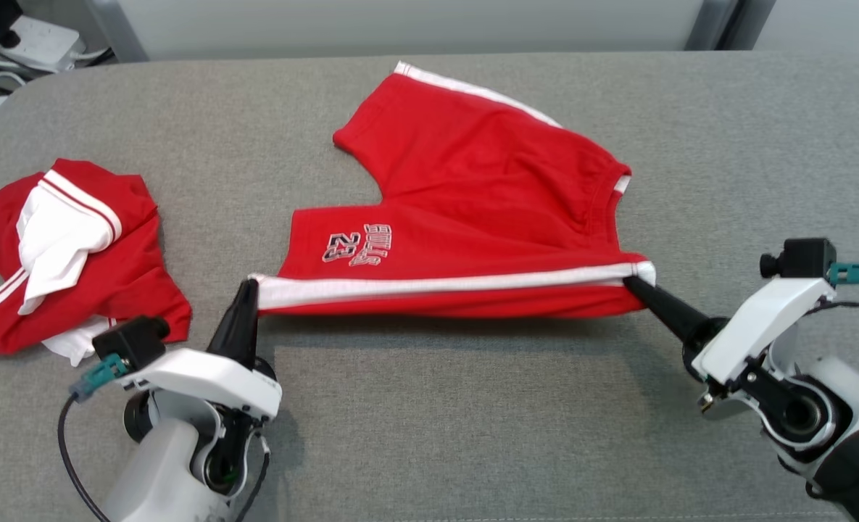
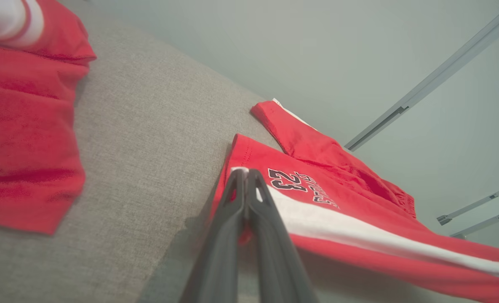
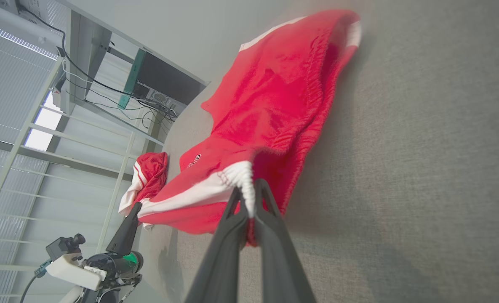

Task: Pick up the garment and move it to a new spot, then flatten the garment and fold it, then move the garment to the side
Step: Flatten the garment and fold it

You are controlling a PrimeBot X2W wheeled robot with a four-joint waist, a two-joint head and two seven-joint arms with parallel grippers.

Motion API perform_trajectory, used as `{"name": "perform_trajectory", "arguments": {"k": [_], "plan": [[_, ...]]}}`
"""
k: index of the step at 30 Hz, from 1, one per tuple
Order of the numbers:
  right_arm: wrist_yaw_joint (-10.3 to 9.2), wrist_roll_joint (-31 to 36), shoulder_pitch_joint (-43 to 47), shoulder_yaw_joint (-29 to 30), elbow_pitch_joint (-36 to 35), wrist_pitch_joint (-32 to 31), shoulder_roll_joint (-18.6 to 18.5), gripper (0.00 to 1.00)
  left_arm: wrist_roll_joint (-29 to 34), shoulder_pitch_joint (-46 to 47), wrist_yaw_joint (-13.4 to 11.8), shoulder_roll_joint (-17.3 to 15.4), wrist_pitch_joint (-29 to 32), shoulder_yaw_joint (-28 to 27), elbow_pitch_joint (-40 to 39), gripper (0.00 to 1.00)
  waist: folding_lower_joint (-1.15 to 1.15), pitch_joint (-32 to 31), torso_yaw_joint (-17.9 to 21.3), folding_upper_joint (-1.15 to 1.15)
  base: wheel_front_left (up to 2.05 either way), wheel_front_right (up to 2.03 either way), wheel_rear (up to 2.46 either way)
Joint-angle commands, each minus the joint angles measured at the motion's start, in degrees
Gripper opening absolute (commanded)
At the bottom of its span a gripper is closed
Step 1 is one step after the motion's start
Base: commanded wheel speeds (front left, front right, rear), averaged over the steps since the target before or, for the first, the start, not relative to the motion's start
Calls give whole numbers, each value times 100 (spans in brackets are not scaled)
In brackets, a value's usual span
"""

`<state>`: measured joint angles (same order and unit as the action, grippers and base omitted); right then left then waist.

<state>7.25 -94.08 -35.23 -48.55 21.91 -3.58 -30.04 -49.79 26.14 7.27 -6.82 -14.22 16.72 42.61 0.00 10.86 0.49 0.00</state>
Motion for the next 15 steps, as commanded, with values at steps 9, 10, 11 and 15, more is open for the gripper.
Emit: {"name": "perform_trajectory", "arguments": {"k": [9, 10, 11, 15], "plan": [[24, 445, 432, -187, -150, 28, -96, 100, 342, -342, 22, -68, -77, -356, 63, 69, 0, -129, 72, 0, 0, 0, 0], [24, 478, 442, -183, -153, 75, -121, 100, 413, -372, 22, -60, -77, -394, 87, 100, 0, -135, 73, 0, 0, 0, 0], [24, 510, 448, -167, -158, 141, -154, 100, 507, -398, 22, -61, -77, -438, 122, 100, 0, -145, 69, 0, 0, 0, 0], [24, 698, 449, -90, -139, 530, -316, 100, 978, -473, 22, -57, -77, -826, 57, 100, 0, -214, 47, 0, 0, 0, 0]]}}
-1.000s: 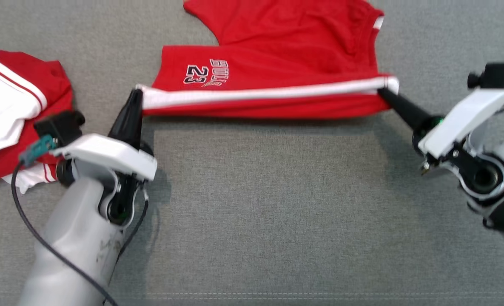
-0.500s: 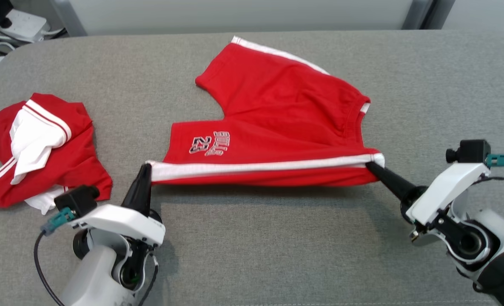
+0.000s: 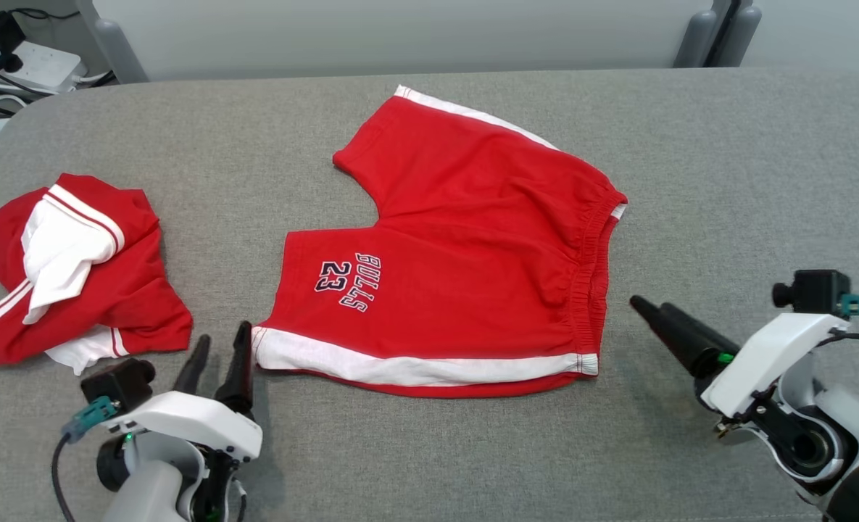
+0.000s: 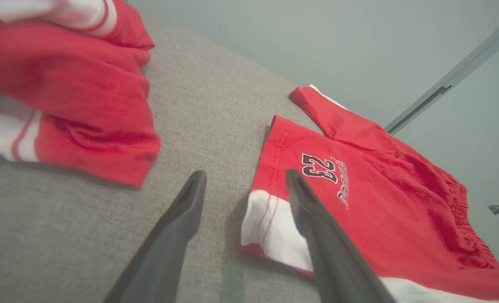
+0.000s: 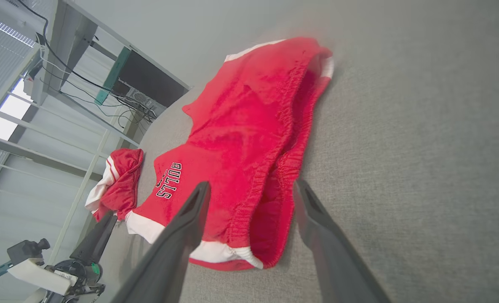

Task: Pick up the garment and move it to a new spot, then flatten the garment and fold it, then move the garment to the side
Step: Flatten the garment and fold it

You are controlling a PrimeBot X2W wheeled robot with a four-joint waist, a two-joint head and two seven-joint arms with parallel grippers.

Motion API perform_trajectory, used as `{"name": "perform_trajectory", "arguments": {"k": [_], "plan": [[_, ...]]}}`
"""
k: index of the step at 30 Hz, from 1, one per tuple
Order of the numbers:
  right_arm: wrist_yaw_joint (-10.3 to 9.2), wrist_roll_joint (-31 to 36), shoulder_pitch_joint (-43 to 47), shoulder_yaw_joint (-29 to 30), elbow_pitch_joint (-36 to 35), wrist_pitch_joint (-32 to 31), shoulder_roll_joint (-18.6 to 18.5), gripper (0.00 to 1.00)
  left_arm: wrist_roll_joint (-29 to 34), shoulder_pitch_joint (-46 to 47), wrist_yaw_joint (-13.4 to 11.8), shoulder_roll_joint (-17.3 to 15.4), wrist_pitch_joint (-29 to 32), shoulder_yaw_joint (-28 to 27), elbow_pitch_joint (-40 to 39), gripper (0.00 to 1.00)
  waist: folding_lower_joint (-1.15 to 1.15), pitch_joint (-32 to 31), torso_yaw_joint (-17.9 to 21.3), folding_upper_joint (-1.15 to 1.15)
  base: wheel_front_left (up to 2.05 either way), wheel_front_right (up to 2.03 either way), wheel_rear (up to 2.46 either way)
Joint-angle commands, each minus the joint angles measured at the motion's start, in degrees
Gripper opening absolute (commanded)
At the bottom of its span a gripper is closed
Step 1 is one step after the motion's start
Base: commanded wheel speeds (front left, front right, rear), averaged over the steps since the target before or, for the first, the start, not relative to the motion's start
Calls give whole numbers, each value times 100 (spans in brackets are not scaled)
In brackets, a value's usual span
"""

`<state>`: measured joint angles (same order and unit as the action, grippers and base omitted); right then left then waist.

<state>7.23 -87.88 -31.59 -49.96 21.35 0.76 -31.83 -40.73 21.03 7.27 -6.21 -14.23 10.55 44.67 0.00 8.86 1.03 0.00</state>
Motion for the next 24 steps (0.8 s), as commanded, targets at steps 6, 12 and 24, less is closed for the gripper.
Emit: {"name": "perform_trajectory", "arguments": {"k": [6, 12, 24], "plan": [[25, 564, 5, -37, 167, 845, -168, 100, 903, -121, -114, -19, -76, -729, -558, 100, 0, -181, -42, 0, 0, 0, 0], [25, 1362, -120, 38, 781, 1406, 70, 100, 1859, -410, -279, 141, -76, -1170, -1201, 100, 0, -439, -42, 0, 0, 0, 0], [25, 4394, 747, 2425, 641, 1422, 1066, 100, 2903, -1073, -387, 310, -76, -1594, -2175, 100, 0, -827, 70, 0, 0, 0, 0]]}}
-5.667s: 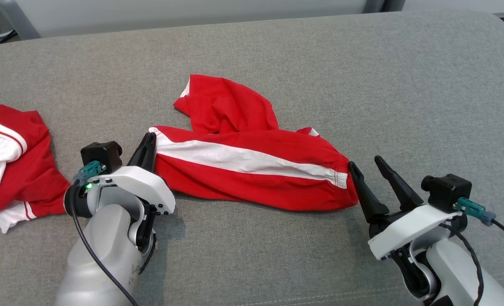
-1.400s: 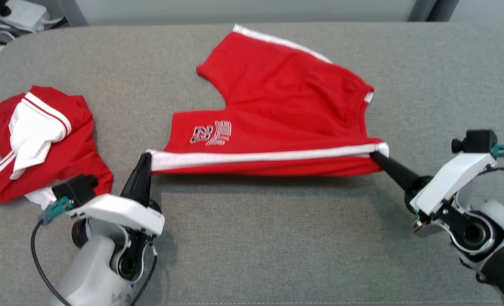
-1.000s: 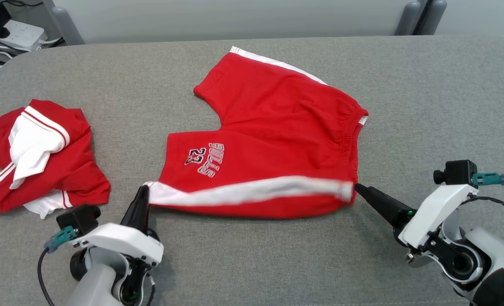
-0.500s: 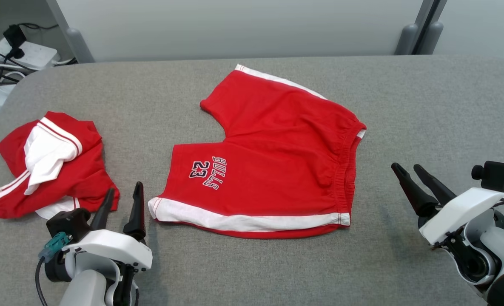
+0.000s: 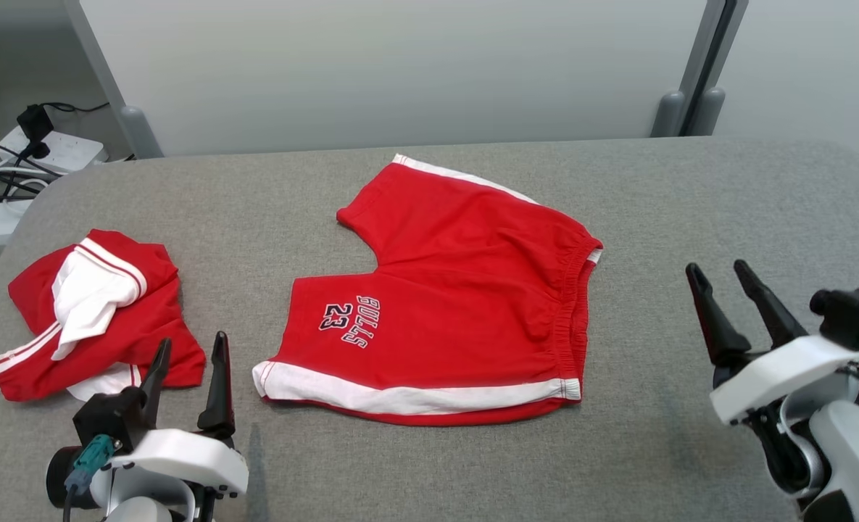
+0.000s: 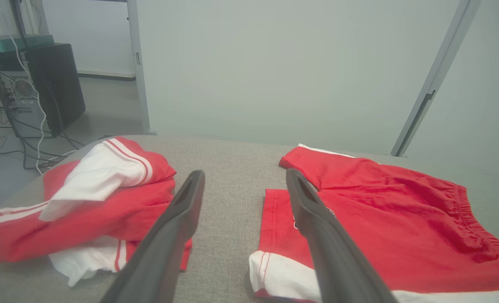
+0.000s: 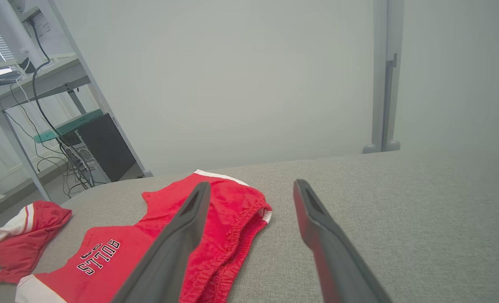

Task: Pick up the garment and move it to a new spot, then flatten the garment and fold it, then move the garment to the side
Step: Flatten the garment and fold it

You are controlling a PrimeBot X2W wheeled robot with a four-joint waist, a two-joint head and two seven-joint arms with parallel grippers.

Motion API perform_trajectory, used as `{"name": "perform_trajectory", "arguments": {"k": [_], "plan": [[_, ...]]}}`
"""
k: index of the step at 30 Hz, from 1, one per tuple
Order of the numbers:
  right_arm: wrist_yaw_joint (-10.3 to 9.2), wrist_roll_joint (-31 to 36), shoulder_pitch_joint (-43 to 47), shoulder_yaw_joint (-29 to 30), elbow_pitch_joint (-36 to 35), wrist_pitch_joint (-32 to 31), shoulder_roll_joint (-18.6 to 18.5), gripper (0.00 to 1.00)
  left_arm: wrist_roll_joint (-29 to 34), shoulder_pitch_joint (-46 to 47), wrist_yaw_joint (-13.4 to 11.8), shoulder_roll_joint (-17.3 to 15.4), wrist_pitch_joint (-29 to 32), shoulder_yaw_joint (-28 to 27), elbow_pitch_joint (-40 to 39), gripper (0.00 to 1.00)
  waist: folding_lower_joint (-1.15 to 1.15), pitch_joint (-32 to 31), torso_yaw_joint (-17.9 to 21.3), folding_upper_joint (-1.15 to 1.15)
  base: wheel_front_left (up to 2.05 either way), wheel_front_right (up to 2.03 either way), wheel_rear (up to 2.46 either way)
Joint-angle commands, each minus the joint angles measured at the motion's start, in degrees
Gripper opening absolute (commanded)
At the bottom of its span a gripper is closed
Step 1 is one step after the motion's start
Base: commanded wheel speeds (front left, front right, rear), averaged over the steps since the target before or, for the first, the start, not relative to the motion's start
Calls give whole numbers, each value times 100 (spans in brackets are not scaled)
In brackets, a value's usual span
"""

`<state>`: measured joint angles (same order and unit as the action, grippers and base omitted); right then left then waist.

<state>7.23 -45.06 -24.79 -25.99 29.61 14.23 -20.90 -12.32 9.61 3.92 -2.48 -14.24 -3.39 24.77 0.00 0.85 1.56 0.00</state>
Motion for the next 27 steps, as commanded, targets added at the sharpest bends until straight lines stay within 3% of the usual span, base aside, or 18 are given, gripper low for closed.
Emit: {"name": "perform_trajectory", "arguments": {"k": [1, 14, 27], "plan": [[25, 301, 151, 135, -251, 75, 28, 100, 101, 25, -53, -58, -75, -204, -226, 100, 0, -43, 23, 0, 0, 0, 0], [25, 1850, 1172, 938, -915, 76, 591, 100, 472, -622, -415, -41, -75, 104, -801, 100, 0, -173, 58, 0, 0, 0, 0], [25, 2458, 1797, 1203, -1175, 76, 981, 100, 563, -1034, -701, -41, -75, 405, -941, 100, 0, -247, 65, 0, 0, 0, 0]]}}
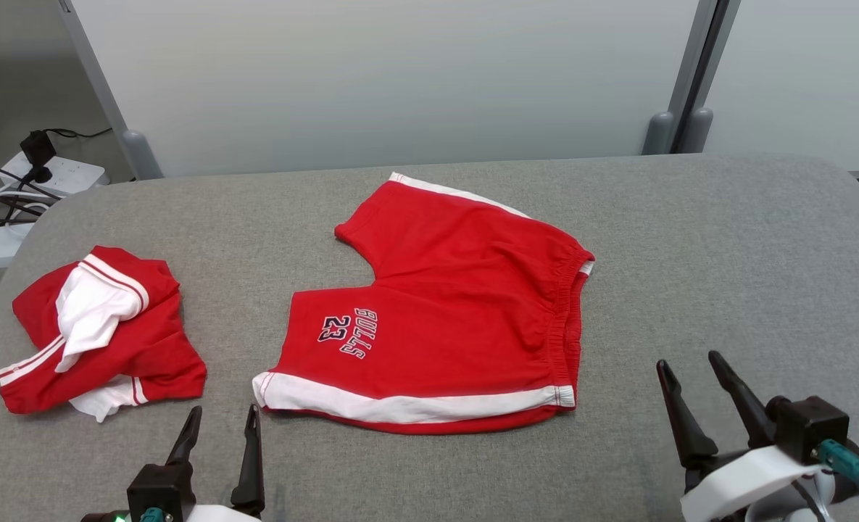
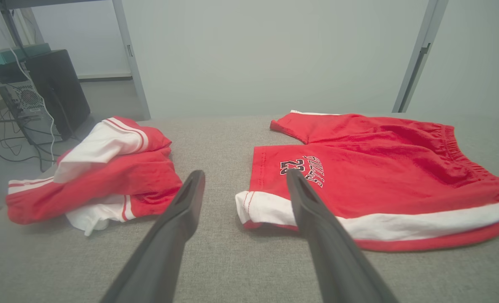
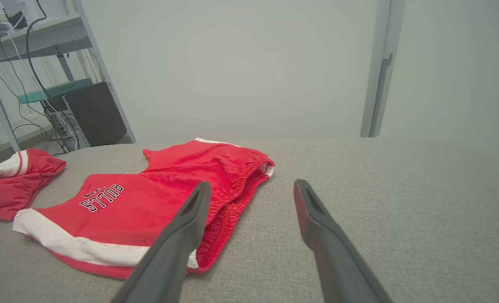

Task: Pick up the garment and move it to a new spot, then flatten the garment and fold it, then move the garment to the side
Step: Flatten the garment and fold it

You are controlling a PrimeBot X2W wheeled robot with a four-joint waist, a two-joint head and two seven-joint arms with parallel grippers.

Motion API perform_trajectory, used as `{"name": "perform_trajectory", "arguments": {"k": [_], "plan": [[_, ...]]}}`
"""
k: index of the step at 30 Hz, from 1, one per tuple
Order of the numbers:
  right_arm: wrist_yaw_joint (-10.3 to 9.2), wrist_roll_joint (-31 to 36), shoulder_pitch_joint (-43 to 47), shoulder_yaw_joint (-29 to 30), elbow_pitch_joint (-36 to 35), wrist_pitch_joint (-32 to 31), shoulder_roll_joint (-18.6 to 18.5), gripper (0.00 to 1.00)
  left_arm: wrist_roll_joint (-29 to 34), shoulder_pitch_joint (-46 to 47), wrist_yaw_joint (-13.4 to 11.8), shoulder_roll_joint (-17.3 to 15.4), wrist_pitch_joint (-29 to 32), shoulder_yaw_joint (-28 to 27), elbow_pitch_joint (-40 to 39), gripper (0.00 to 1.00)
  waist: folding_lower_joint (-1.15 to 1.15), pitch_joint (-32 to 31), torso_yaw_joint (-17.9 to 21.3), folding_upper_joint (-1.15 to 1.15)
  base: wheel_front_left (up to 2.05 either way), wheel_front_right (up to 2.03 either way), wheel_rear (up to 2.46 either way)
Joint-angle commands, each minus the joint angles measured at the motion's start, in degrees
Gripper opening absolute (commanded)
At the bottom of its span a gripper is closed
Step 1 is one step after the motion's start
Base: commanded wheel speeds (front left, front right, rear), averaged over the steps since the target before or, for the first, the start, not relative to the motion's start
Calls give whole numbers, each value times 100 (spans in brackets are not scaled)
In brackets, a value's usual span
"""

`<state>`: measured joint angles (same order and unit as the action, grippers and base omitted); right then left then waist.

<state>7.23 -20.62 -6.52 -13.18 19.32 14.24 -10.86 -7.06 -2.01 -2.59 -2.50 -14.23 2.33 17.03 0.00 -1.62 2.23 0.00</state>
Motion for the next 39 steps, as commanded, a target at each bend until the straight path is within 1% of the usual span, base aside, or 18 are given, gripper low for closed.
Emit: {"name": "perform_trajectory", "arguments": {"k": [1, 12, 27, 33, 39], "plan": [[25, 61, -2, -81, -140, 75, -21, 100, 43, 115, -58, -38, -76, -167, -167, 100, 0, -9, -5, 0, 0, 0, 0], [25, 224, 57, -90, -109, 75, 65, 100, 166, 63, -87, -38, -77, -242, -134, 100, 0, -18, -24, 0, 0, 0, 0], [25, 301, 57, 16, -27, 75, 145, 100, 143, 84, -106, -38, -77, -246, -133, 100, 0, 20, -30, 0, 0, 0, 0], [25, 205, -54, -253, 261, 75, 133, 100, 131, 115, -84, -38, -77, -178, -106, 100, 0, 141, -129, 0, 0, 0, 0], [25, 15, -311, -610, 628, 75, 136, 100, 104, 174, -80, -38, -77, -77, -105, 100, 0, 355, -328, 0, 0, 0, 0]]}}
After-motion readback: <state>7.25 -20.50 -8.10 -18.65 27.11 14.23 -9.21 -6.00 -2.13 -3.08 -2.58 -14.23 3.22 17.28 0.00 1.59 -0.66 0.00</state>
